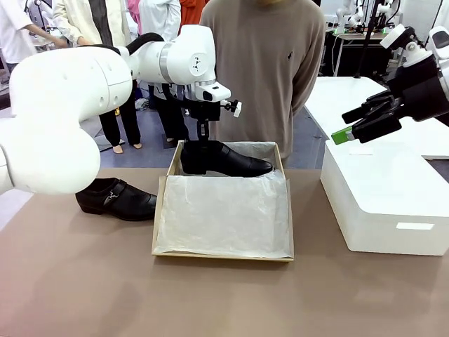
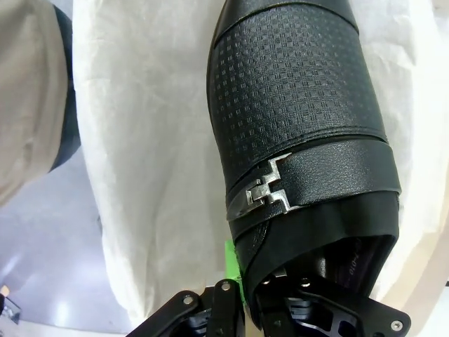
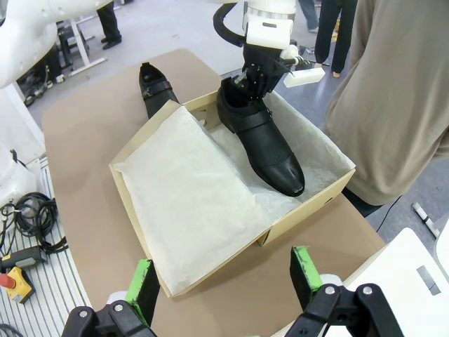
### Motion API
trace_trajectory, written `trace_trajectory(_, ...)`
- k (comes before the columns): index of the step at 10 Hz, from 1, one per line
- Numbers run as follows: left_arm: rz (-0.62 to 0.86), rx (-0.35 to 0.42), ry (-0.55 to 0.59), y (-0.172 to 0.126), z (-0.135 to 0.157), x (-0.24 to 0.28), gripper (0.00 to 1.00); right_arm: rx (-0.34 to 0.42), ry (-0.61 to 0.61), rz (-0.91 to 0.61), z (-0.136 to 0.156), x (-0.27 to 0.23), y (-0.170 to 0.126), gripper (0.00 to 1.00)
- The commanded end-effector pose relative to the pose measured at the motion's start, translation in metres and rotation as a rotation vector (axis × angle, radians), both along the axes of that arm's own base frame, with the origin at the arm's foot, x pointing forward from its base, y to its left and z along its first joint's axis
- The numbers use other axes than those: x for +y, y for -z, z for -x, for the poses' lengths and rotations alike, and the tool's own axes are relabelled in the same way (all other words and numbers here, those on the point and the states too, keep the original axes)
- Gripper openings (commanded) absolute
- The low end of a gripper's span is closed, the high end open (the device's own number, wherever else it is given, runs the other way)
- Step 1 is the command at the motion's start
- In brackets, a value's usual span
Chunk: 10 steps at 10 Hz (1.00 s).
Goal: Pack the shoes into the box.
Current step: Place one shoe of the Shoes into the Shoes Box.
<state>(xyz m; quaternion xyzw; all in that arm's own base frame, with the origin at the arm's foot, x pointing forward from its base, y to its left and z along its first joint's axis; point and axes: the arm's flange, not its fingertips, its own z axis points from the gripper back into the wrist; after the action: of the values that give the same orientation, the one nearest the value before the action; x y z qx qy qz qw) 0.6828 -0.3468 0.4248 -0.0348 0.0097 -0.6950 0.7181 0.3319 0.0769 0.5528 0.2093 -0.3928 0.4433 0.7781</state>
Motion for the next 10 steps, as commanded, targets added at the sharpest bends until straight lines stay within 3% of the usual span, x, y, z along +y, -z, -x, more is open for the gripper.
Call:
trace_trajectory(1, -0.001, -0.009, -0.017, -0.003, -0.013, -0.003, 0.0, -0.011, -0.015, -0.012, -0.002, 0.0, 0.0, 1.0)
trace_trajectory(8, -0.005, 0.015, -0.022, 0.014, -0.017, -0.002, 0.0, -0.011, -0.015, -0.012, -0.002, 0.0, 0.0, 1.0)
trace_trajectory(10, 0.001, 0.021, -0.019, 0.014, -0.017, -0.002, 0.36, -0.011, -0.015, -0.012, -0.002, 0.0, 0.0, 1.0)
